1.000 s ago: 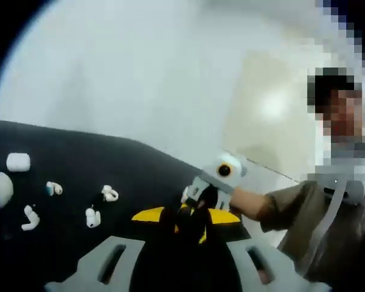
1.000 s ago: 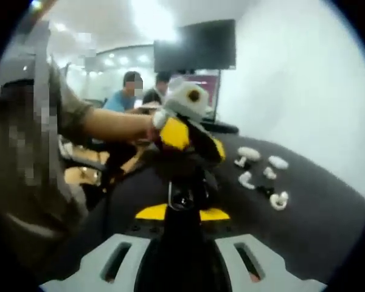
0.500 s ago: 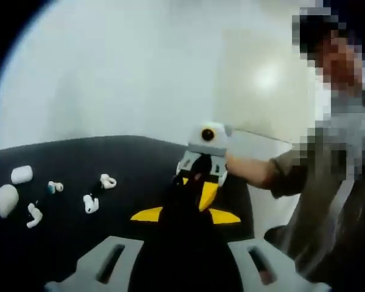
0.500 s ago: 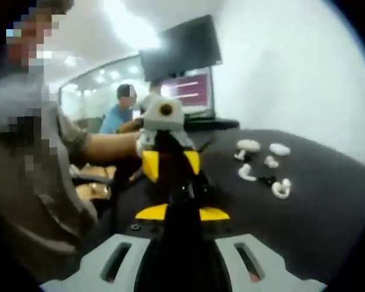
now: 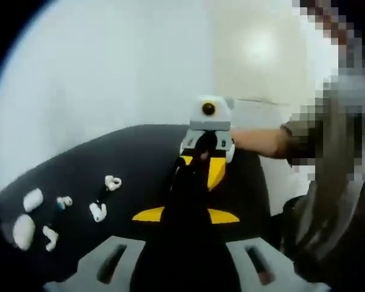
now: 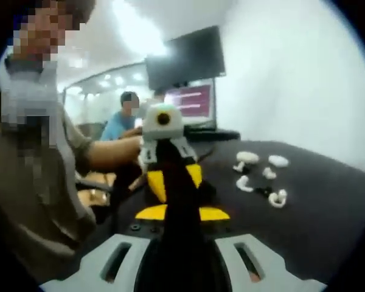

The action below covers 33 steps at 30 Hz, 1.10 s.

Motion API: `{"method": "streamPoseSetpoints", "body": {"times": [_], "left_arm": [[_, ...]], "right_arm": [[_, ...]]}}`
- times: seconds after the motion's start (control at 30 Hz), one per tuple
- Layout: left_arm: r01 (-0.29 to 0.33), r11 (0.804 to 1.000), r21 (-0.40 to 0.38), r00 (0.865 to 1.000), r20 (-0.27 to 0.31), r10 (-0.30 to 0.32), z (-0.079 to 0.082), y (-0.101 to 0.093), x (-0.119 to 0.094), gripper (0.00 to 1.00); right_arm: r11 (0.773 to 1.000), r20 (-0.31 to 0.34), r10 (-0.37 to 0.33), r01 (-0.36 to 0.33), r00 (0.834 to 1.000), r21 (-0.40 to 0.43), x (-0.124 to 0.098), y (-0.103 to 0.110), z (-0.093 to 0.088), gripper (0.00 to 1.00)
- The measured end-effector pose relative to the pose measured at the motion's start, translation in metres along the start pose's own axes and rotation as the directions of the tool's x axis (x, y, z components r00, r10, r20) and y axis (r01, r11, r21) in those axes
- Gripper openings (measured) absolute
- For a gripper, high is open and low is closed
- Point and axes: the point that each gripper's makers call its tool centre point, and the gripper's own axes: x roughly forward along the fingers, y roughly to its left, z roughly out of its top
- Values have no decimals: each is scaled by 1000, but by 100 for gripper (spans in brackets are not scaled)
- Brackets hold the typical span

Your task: Pick up three earphones and place each one into its charging case using tactile feedback, ensure that each earphone is properly inserted and securely positioned inside the case.

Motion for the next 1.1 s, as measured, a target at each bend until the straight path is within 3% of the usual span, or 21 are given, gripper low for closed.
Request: {"method": "streamPoseSetpoints", "body": {"times": [0.13, 0.23, 0.27, 0.47, 0.57, 0.67, 0.73, 0.87, 0.97, 1.0, 1.1], "left_arm": [[43, 999, -31, 998, -34, -44, -9, 3, 7, 20], [96, 993, -64, 995, -29, -98, -7, -5, 12, 23], [126, 988, -85, 991, -31, -128, -8, -9, 14, 23], [170, 983, -64, 985, 1, -170, -6, -13, 17, 20], [165, 984, -72, 986, 10, -165, -7, -14, 17, 20], [142, 990, -21, 989, 38, -141, -6, -12, 13, 22], [132, 991, -33, 990, 48, -131, -6, -9, 12, 24], [171, 980, -101, 981, 111, -159, 6, -10, 11, 26], [163, 979, -122, 983, 104, -151, 7, -7, 16, 20], [185, 974, -129, 979, 108, -172, 7, -11, 15, 20], [172, 978, -118, 982, 103, -160, 6, -10, 14, 19]], "right_arm": [[999, -27, -2, 1, 1000, -40, 4, 3, -5, 18], [997, -112, -6, -3, 994, -82, 9, 3, -19, 18], [996, -88, -7, -1, 996, -91, 13, 5, -15, 18], [992, -100, -11, -1, 995, -125, 16, 6, -16, 18], [992, -102, -8, -5, 995, -123, 16, 7, -17, 18], [992, -104, -10, -4, 995, -127, 16, 7, -17, 18], [992, -105, -11, -3, 994, -130, 16, 7, -17, 18], [989, -107, -12, -3, 994, -145, 17, 8, -17, 18], [980, -111, -37, 14, 993, -200, 20, 8, -16, 18], [980, -111, -29, 6, 993, -198, 20, 9, -15, 18], [980, -108, -34, 12, 994, -196, 19, 8, -14, 18]]}}
